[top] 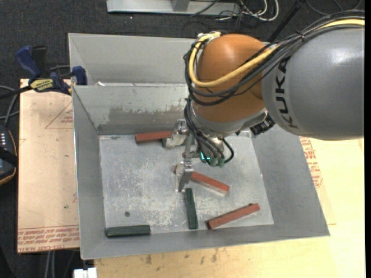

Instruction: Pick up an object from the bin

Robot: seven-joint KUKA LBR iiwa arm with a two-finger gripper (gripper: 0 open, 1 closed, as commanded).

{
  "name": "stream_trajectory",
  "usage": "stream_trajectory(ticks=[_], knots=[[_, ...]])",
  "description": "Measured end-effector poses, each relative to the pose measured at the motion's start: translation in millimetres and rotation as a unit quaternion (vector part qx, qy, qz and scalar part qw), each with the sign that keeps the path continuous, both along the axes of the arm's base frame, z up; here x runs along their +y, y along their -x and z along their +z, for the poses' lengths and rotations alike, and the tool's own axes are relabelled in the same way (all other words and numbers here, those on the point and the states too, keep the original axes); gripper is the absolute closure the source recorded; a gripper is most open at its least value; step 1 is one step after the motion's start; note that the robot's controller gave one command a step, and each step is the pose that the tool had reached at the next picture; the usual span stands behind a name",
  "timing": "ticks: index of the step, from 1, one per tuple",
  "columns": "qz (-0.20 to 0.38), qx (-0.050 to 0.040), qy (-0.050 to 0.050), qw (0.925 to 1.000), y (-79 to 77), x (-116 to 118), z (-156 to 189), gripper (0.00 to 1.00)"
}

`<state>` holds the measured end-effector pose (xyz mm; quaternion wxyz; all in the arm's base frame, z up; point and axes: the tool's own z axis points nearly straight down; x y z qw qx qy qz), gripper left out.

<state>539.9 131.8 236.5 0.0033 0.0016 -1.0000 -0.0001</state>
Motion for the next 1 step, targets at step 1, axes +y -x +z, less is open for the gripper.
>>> stream_trajectory(ticks=[1], knots=[[-0.001, -0.0035, 0.0, 1.0, -1.6, -0.7, 3.4, 0.0]])
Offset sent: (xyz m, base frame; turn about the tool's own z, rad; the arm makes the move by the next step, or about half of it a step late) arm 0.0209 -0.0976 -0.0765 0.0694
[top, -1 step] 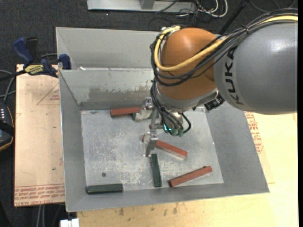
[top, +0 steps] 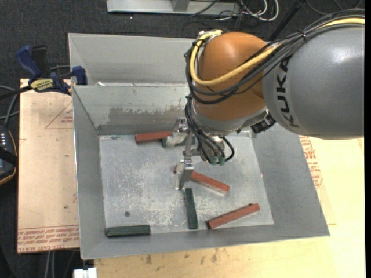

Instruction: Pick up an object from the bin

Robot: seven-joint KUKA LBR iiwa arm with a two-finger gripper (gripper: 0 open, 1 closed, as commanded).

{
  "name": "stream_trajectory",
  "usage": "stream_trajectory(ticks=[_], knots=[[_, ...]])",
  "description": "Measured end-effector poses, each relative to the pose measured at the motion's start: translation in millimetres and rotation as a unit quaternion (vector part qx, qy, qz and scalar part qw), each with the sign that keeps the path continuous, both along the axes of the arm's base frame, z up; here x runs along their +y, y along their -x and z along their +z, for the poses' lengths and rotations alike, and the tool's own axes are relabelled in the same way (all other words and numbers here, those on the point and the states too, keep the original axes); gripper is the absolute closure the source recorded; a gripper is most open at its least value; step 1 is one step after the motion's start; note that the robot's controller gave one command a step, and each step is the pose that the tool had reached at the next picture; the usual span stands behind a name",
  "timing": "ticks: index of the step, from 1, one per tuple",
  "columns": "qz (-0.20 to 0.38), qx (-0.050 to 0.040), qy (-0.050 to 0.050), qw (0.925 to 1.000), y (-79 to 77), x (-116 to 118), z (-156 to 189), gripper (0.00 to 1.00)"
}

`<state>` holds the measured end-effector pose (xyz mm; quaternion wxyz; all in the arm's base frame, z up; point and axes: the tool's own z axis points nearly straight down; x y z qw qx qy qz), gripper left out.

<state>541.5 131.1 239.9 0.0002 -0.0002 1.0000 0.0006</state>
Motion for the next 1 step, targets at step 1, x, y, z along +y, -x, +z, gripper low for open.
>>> stream_trajectory(ticks=[1], knots=[[-0.021, -0.0019, -0.001, 0.9998, -13.8, -62.5, -52.2, 0.0]])
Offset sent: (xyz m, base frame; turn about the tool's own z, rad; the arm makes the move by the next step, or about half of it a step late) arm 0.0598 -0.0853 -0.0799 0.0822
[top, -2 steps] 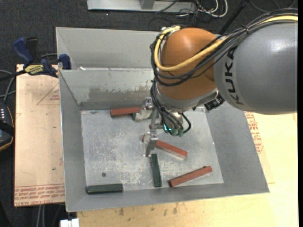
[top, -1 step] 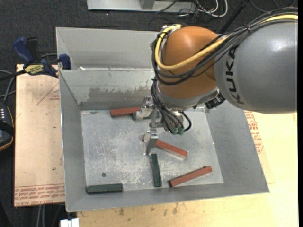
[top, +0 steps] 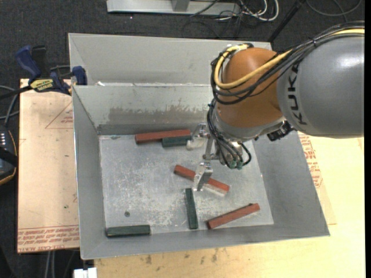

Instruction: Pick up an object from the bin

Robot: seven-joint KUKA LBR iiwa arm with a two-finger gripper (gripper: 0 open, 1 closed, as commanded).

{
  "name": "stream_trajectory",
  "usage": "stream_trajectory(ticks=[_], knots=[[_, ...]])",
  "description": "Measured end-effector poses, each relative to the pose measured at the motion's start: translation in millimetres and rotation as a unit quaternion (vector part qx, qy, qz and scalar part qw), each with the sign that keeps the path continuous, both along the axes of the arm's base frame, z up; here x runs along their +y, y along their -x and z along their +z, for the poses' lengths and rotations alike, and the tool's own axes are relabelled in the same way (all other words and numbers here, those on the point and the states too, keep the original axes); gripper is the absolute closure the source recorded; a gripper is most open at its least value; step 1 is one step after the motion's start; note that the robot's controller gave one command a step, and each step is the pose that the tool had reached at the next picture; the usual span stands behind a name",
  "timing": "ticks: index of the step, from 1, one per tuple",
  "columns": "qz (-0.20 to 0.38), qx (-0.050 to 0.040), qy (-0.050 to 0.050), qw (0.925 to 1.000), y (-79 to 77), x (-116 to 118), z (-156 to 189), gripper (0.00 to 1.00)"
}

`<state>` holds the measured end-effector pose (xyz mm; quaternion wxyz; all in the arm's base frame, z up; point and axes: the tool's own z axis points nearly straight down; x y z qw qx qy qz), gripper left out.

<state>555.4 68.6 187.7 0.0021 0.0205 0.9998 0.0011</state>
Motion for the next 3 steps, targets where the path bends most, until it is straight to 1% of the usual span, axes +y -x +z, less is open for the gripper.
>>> stream_trajectory(ticks=[1, 2, 3], knots=[[-0.02, -0.0005, 0.001, 0.9998, -48.4, -22.4, -28.5, 0.0], [-0.093, 0.0009, 0.0, 0.9957, -24.1, -29.9, -59.3, 0.0], [-0.067, -0.0017, 0.0, 0.9978, -34.2, -48.9, -113.4, 0.0]])
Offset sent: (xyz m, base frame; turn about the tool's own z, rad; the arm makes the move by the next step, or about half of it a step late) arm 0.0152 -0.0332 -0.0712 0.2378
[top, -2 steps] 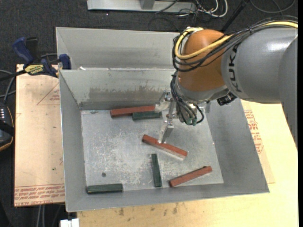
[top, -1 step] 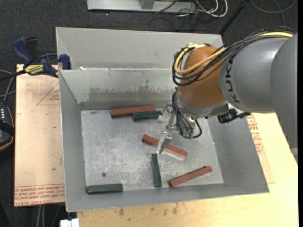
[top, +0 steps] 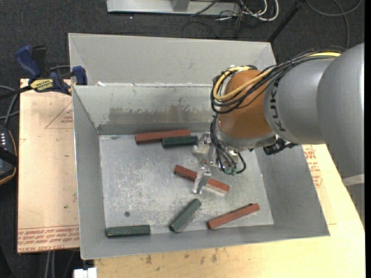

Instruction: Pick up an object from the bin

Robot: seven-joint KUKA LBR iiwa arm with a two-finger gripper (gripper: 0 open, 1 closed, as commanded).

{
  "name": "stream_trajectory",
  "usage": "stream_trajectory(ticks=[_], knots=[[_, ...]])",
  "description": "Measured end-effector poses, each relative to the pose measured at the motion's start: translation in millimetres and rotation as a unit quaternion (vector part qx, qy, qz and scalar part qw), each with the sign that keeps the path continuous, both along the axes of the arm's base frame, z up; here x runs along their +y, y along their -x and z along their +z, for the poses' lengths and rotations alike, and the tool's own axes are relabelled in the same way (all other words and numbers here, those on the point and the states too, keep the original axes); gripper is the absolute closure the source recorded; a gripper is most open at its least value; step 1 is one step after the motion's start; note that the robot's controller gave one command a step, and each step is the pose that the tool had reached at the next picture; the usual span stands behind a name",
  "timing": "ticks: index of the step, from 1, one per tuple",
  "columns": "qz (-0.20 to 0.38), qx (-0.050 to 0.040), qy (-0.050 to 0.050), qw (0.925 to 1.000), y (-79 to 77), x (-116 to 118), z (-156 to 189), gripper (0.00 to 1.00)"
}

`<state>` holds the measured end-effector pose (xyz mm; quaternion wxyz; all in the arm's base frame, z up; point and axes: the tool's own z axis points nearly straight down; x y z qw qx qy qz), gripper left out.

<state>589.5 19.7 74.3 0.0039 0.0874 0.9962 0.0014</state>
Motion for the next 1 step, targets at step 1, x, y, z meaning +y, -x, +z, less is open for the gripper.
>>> stream_trajectory(ticks=[1], knots=[[-0.081, -0.0077, 0.0, 0.9966, 9.0, 13.9, 5.6, 1.0]])
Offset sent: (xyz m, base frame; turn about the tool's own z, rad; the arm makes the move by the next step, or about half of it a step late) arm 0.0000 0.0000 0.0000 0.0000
